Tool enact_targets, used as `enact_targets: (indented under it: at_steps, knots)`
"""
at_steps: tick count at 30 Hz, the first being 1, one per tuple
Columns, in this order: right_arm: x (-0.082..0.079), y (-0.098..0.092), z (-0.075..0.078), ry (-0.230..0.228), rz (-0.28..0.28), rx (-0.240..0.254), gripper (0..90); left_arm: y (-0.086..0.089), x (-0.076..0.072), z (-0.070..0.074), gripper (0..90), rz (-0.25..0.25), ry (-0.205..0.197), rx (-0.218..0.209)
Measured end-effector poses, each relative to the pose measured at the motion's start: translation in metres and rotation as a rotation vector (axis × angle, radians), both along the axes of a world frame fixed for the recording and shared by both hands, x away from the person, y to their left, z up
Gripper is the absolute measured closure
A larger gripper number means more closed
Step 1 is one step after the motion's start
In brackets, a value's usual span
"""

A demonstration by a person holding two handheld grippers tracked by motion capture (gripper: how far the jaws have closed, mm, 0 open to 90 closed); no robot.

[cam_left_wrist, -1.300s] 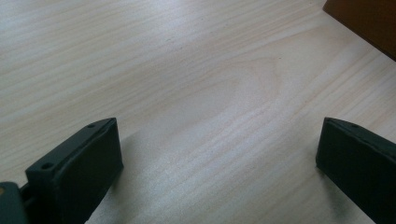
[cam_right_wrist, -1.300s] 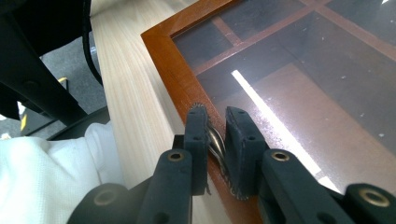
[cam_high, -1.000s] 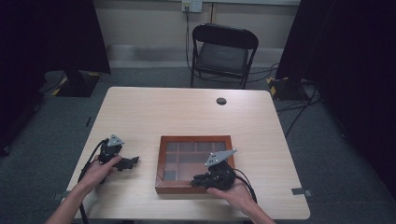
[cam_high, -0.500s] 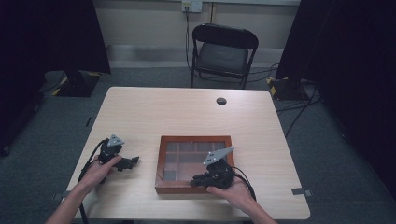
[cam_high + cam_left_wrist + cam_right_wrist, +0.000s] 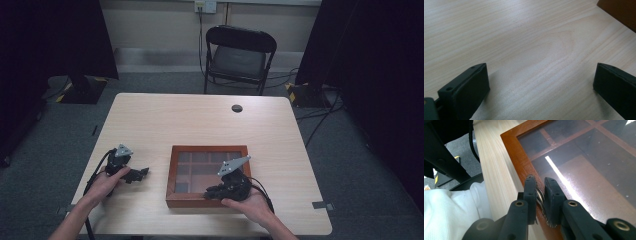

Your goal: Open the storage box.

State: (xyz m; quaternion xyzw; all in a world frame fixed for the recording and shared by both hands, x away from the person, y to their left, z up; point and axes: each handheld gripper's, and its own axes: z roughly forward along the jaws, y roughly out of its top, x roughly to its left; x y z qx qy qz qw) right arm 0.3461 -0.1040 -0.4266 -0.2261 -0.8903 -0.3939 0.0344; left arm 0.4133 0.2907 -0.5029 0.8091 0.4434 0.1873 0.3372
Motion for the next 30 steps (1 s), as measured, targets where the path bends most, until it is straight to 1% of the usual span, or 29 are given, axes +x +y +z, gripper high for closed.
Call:
enact_targets:
  at_steps: [5, 11, 13, 17, 23, 25, 30]
  knots:
    - [0.001, -0.001, 0.005, -0.005, 0.002, 0.02, 81.0, 0.0, 0.0, 0.0, 0.0, 0.001, -0.002, -0.001]
    - [0.001, -0.002, 0.01, -0.006, -0.002, 0.021, 81.0, 0.0, 0.0, 0.0, 0.0, 0.001, -0.001, -0.001]
    - [0.001, -0.002, 0.013, -0.005, -0.006, 0.03, 81.0, 0.0, 0.0, 0.0, 0.0, 0.0, 0.0, 0.0]
    - [0.002, -0.003, 0.016, -0.005, -0.005, 0.033, 81.0, 0.0, 0.0, 0.0, 0.0, 0.001, -0.001, -0.001]
    - [0.004, -0.004, 0.026, -0.015, -0.009, 0.053, 81.0, 0.0, 0.0, 0.0, 0.0, 0.001, -0.001, -0.001]
    - [0.004, -0.004, 0.027, -0.018, -0.008, 0.058, 81.0, 0.0, 0.0, 0.0, 0.0, 0.002, -0.001, -0.002]
    - [0.007, -0.005, 0.034, -0.016, -0.01, 0.06, 81.1, 0.0, 0.0, 0.0, 0.0, 0.001, -0.001, -0.001]
